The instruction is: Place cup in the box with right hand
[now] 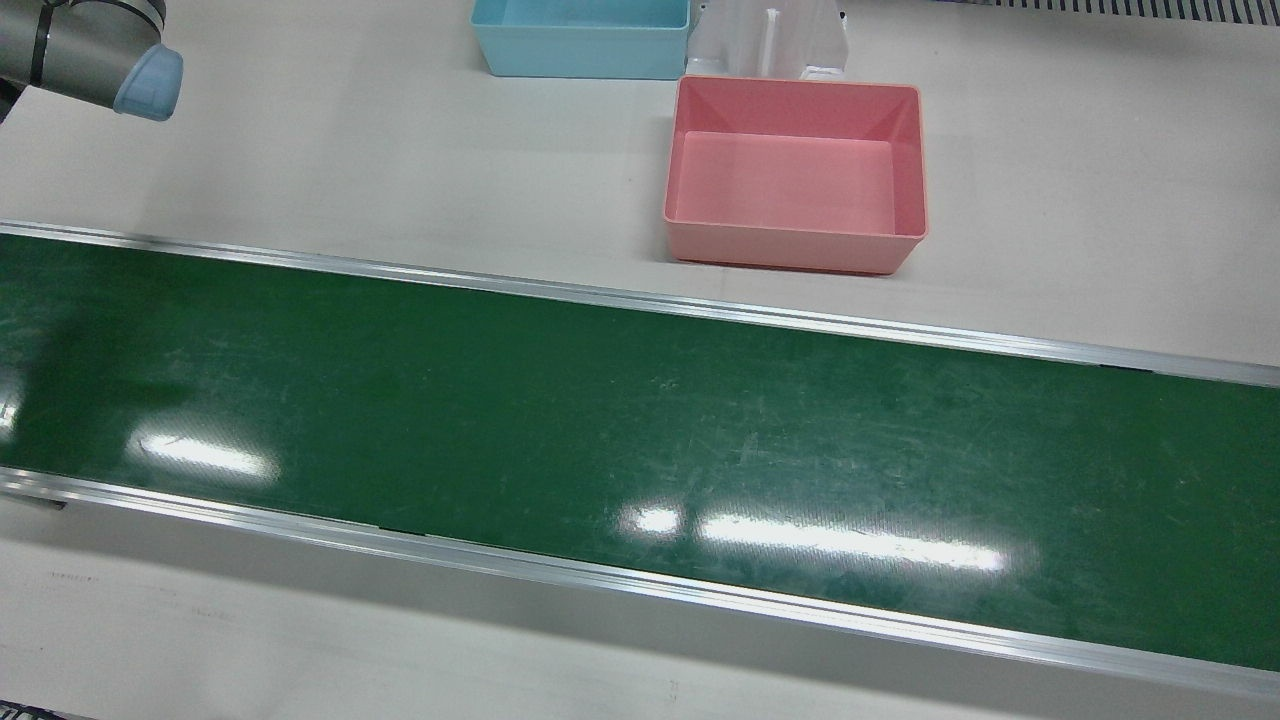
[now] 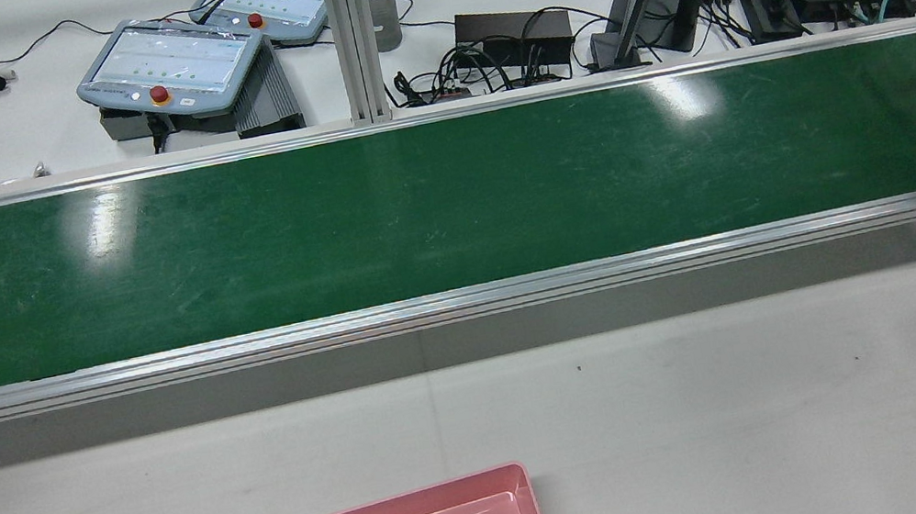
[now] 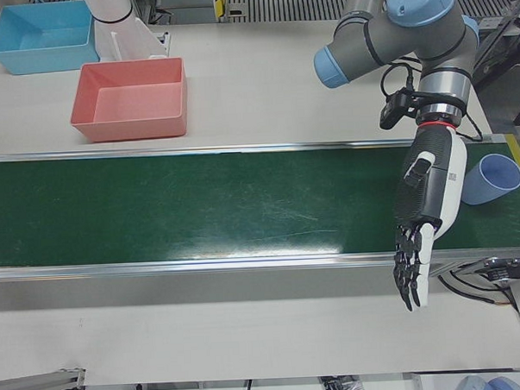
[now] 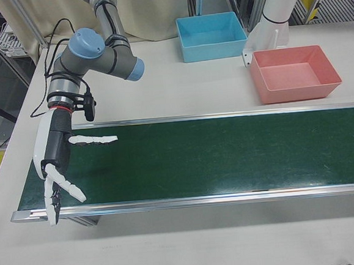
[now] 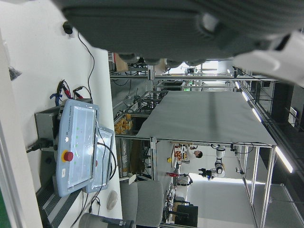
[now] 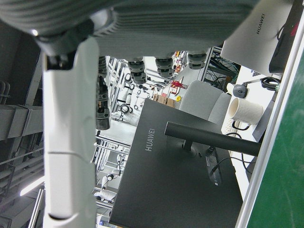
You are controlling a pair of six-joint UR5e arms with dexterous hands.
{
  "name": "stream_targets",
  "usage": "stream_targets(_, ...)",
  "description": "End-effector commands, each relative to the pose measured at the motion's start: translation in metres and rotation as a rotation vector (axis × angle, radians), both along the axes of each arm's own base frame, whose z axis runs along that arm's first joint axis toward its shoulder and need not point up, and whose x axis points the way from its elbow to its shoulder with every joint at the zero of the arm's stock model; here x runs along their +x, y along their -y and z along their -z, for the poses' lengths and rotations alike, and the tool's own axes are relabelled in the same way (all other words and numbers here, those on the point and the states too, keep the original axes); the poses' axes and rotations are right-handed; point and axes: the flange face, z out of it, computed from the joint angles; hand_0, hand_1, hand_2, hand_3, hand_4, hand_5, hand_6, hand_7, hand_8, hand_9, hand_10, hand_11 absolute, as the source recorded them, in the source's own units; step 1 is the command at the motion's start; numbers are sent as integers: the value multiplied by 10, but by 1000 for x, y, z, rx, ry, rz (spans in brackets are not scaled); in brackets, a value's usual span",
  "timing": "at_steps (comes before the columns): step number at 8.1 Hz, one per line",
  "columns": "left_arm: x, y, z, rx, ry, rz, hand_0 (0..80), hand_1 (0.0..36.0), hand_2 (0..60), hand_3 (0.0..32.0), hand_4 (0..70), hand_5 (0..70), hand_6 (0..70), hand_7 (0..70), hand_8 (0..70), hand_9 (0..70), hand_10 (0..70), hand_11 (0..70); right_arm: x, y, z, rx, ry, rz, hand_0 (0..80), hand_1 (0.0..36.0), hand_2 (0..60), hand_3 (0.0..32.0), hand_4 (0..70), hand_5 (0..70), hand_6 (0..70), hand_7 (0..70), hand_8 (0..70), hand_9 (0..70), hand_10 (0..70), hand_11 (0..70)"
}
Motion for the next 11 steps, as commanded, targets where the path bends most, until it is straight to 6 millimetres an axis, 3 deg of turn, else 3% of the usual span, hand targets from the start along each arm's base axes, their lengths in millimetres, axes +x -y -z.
stream_targets(1, 0, 0, 0, 0, 0, 0, 0, 0, 0, 0, 0, 0, 0, 0, 0, 0, 0, 0, 0, 0, 0, 1, 0, 0, 719, 139, 0, 0, 158, 75, 54, 126, 40, 85, 24, 60)
stream_targets(4, 0, 0, 0, 0, 0, 0, 0, 0, 0, 0, 0, 0, 0, 0, 0, 0, 0, 0, -3, 9, 8, 53, -3, -4, 699, 151, 0, 0, 144, 75, 54, 127, 41, 86, 24, 60)
stream_targets(5, 1, 0, 0, 0, 0, -2, 0, 0, 0, 0, 0, 0, 0, 0, 0, 0, 0, 0, -2, 12, 12, 90, -28, -15, 720, 128, 0, 0, 165, 75, 55, 126, 45, 91, 30, 68)
stream_targets(6, 0, 0, 0, 0, 0, 0, 0, 0, 0, 0, 0, 0, 0, 0, 0, 0, 0, 0, 2, 12, 12, 89, -66, -48, 637, 131, 0, 0, 145, 72, 57, 135, 56, 109, 43, 85)
stream_targets(7, 0, 0, 0, 0, 0, 0, 0, 0, 0, 0, 0, 0, 0, 0, 0, 0, 0, 0, 2, 12, 15, 93, -90, -54, 582, 88, 0, 0, 188, 60, 63, 174, 64, 128, 53, 95)
stream_targets(8, 0, 0, 0, 0, 0, 0, 0, 0, 0, 0, 0, 0, 0, 0, 0, 0, 0, 0, 1, 12, 17, 92, -92, -53, 503, 18, 0, 0, 227, 38, 68, 225, 74, 153, 60, 97)
stream_targets(9, 0, 1, 1, 1, 0, 0, 0, 0, 0, 0, 0, 0, 0, 0, 0, 0, 0, 0, 0, 12, 18, 89, -92, -51, 476, 20, 0, 0, 215, 29, 70, 245, 80, 166, 62, 96)
stream_targets(10, 0, 0, 0, 0, 0, 0, 0, 0, 0, 0, 0, 0, 0, 0, 0, 0, 0, 0, 1, 12, 16, 85, -91, -52, 468, 75, 0, 0, 130, 32, 71, 250, 74, 157, 50, 81)
stream_targets(11, 0, 0, 1, 1, 0, 0, 0, 0, 0, 0, 0, 0, 0, 0, 0, 0, 0, 0, 0, 12, 15, 82, -92, -50, 498, 98, 0, 0, 130, 39, 68, 239, 58, 133, 32, 58)
